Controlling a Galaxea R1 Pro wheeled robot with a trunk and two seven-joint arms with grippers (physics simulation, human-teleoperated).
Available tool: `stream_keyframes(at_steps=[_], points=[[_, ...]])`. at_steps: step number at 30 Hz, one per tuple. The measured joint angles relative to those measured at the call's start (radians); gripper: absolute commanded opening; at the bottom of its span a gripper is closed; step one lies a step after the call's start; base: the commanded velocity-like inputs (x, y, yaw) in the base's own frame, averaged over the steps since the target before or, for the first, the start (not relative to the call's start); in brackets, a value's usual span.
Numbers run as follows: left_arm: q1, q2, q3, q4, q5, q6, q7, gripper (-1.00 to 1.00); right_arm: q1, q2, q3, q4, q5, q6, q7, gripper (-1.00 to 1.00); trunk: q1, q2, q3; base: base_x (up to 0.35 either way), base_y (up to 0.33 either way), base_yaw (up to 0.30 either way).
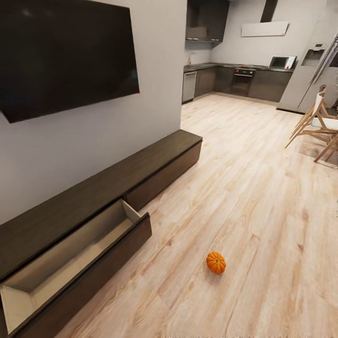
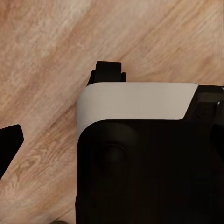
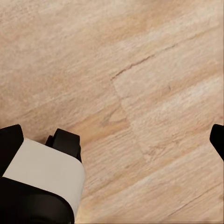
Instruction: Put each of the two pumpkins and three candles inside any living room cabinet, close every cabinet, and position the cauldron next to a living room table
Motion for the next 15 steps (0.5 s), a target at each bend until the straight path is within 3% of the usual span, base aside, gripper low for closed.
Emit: stream_keyframes(at_steps=[15], points=[[0.0, 0.0, 0.0, 0.0, 0.0, 0.0, 0.0, 1.0, 0.0, 0.0, 0.0, 0.0, 0.001, 0.0, 0.0, 1.0, 0.0, 0.0, -0.02, 0.0, 0.0, -0.171]])
